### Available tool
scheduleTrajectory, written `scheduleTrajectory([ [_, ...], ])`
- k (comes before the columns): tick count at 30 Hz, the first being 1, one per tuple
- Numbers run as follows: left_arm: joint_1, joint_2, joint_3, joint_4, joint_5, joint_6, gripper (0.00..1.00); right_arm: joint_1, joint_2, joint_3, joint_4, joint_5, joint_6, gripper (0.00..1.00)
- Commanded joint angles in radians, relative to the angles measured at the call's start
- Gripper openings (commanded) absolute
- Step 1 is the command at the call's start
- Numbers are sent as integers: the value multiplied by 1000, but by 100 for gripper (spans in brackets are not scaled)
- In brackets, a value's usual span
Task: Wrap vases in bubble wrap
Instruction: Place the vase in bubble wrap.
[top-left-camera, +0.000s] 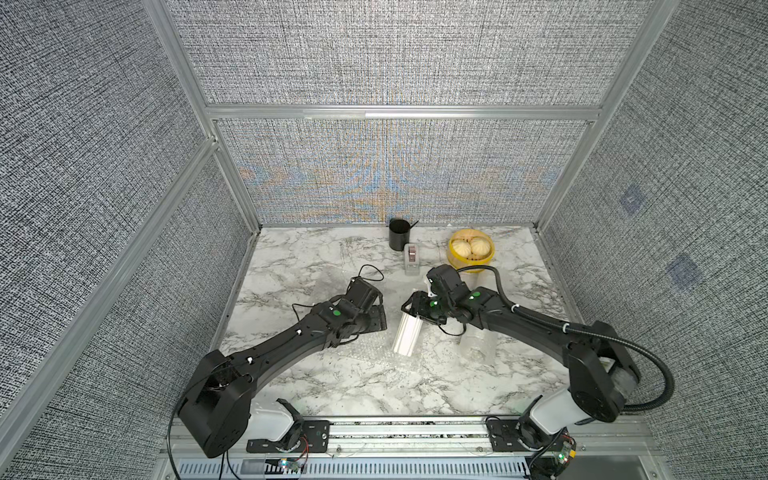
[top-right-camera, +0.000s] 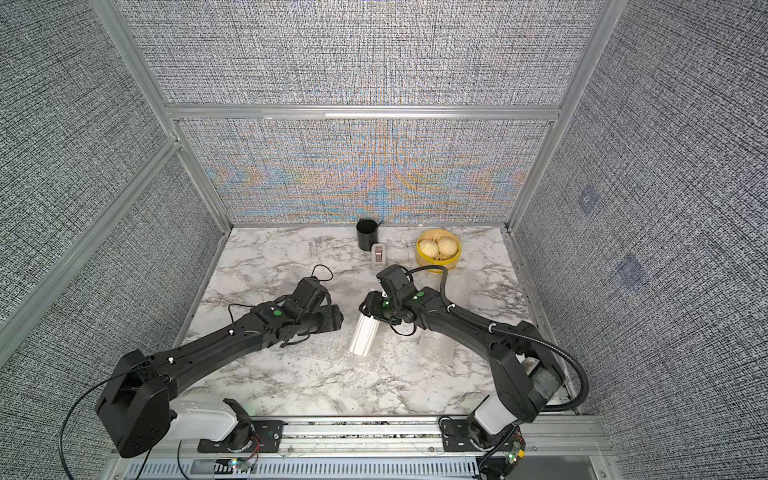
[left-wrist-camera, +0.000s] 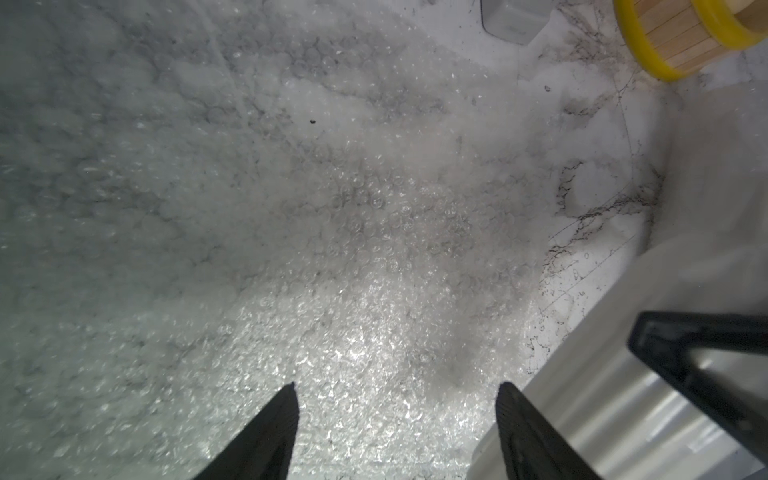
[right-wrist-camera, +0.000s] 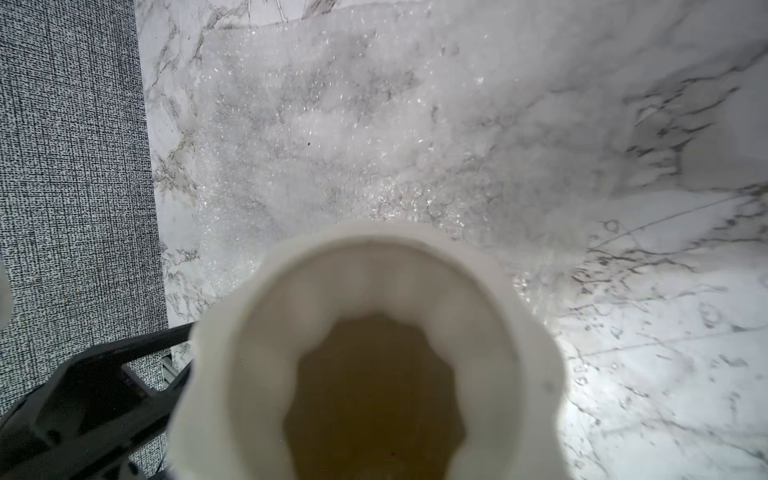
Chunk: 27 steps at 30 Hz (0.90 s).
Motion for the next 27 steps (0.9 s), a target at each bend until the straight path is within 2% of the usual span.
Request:
scheduleTrajectory([
  [1, 1, 19, 11, 35, 19, 12, 75, -12, 43, -1, 75, -62, 40, 0],
  [12, 2, 93, 16, 92, 96, -12, 71, -100, 186, 27, 63, -190, -4, 0],
  [15, 2, 128, 31, 103, 155, -32, 69, -110, 229, 58, 38, -180, -32, 1],
  [19, 2, 178, 26, 180, 241, -65, 68, -138, 293, 90, 51, -212, -41, 10],
  [23, 1, 211, 19, 212, 258, -83, 66, -156, 342, 126, 19, -208, -63, 16],
  [27, 2, 239, 27, 233, 282, -86, 66, -161, 365, 137, 26, -228, -61, 32],
])
